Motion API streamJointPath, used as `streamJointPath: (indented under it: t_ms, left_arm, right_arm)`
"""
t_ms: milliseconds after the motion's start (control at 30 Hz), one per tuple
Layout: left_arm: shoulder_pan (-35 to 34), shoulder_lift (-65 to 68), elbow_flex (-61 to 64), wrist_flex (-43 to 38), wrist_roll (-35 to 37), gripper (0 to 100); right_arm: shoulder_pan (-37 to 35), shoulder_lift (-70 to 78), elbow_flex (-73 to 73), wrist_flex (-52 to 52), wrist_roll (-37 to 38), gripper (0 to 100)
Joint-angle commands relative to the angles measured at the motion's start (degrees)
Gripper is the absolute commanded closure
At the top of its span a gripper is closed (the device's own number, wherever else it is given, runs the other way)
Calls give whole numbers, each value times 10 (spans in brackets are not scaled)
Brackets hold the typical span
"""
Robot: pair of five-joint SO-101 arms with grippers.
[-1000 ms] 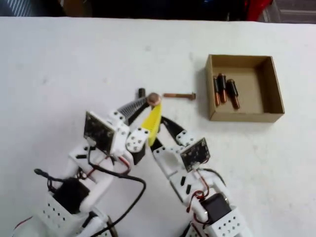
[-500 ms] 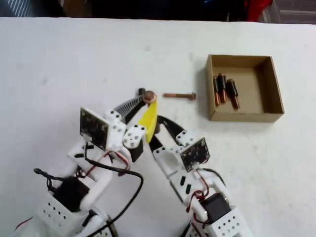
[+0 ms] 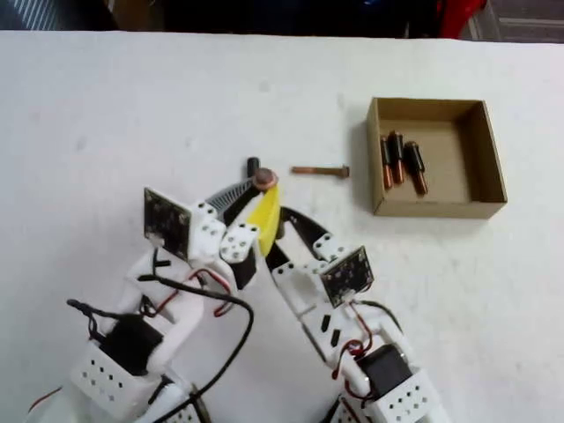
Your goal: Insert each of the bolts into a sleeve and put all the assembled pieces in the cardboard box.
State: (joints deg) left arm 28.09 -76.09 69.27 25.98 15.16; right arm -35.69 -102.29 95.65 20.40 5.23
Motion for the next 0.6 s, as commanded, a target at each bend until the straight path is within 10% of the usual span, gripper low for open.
streamJointPath:
  t_ms: [0, 567]
  left_arm:
    - [-26, -2, 9, -17, 24, 979]
    - [-24, -5, 74, -18, 11, 926]
  right_arm:
    - [7, -7, -7, -9, 11, 981]
    - [7, -7, -7, -9, 11, 981]
